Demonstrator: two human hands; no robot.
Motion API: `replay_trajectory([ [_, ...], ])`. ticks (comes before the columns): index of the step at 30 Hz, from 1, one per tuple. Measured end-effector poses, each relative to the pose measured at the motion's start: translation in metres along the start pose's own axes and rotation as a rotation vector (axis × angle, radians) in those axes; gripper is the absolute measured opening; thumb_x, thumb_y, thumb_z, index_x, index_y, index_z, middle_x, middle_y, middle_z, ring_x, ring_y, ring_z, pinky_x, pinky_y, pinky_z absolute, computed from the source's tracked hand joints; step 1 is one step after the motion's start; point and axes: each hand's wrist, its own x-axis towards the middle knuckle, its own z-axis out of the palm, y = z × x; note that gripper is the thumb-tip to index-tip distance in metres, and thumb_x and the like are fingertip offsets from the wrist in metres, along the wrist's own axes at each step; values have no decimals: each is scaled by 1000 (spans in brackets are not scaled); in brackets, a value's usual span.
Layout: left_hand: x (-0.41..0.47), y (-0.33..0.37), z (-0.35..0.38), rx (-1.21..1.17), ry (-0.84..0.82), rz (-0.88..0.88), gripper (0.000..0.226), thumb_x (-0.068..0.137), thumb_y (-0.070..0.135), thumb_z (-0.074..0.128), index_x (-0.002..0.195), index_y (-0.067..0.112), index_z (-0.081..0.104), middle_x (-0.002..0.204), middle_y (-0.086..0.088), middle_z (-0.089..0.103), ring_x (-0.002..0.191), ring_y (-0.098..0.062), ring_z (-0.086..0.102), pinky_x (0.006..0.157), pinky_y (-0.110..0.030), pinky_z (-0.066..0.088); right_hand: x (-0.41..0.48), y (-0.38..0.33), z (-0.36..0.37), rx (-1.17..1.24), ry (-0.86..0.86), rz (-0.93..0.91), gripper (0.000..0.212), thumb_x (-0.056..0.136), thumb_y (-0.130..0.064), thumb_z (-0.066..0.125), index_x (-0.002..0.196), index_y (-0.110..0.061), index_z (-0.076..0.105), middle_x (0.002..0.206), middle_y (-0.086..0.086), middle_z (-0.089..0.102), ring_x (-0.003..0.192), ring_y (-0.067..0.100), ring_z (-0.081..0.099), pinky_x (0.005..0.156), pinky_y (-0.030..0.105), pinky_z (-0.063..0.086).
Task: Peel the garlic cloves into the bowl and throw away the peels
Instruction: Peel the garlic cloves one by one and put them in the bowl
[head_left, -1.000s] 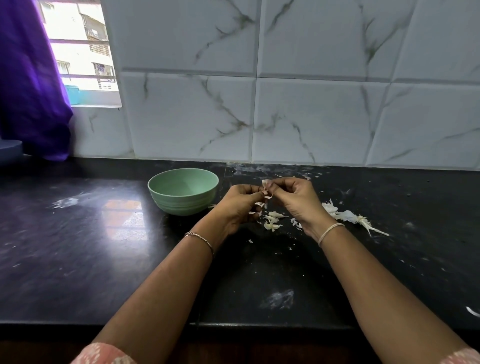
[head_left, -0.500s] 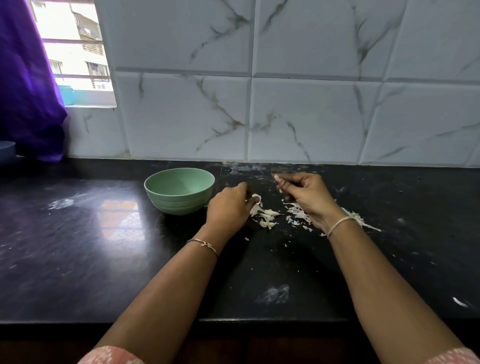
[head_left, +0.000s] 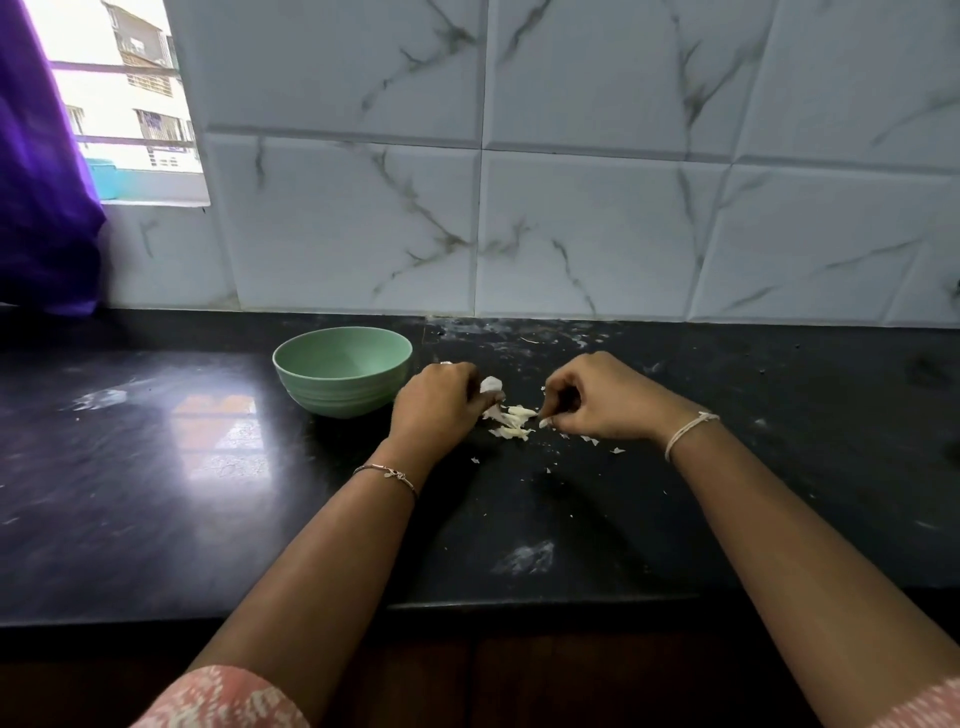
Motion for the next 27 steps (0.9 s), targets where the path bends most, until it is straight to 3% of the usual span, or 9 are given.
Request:
replay_trajectory([
  [2,-2,-2,1,60,-40,-27,32,95,44,55,88,14,64,88,-7,62,82,-28,58,65,-33,41,-1,-10,-11,-47,46,-28,8,85,-10,71,86,-17,74,93,-6,75,87,5,68,87,27,55],
  [5,-1,-7,4,8,-123,38,15,94,15,54,104,16,66,107,-10,62,100,-31,61,76,-39,49,-4,-25,-26,-103,130,-58,15,88,-5,67,94,-15,75,97,-6,75,88,4,67,88,22,53],
  [8,0,-6,5,-60,-119,102,37,86,-5,55,110,19,71,118,-5,56,106,-23,58,90,-37,50,-8,-35,-33,-197,237,-98,18,87,-6,68,96,-19,77,96,-7,74,89,6,67,85,21,51],
  [10,1,-5,5,-122,-62,96,38,84,-8,57,109,16,73,118,-5,57,103,-21,58,89,-32,48,-10,-36,-24,-191,276,-108,16,86,-8,70,94,-20,75,95,-7,74,89,7,67,84,22,51],
  [14,3,-4,4,-178,12,49,10,86,18,70,95,17,71,101,-4,62,94,-25,60,80,-34,47,-10,-28,23,-315,64,-118,12,87,-10,66,92,-21,71,94,-1,71,93,19,66,83,34,54],
  [18,1,0,1,30,52,-62,41,96,52,47,88,16,65,91,-10,67,88,-32,61,65,-34,40,-3,-23,12,-301,136,-141,14,88,-10,66,94,-22,72,97,-2,71,93,17,66,84,35,53],
  [22,4,-3,5,-76,-78,18,15,95,14,52,102,12,66,103,-12,67,99,-32,62,78,-39,48,-5,-20,10,-213,271,-164,17,88,-9,66,95,-22,73,96,-4,72,90,13,66,82,28,52],
  [25,3,-4,6,-130,-147,123,42,81,-8,55,112,16,70,116,-8,64,109,-25,58,94,-38,48,-12,-16,35,-268,96,-154,17,88,-9,62,92,-22,71,94,-3,71,91,18,66,79,32,52],
  [27,2,-3,5,-132,-123,134,46,78,-11,55,109,19,72,114,-6,65,108,-24,59,92,-35,48,-8,-11,20,-189,129,-129,18,87,-7,64,92,-23,73,92,-7,72,87,11,66,81,31,54],
])
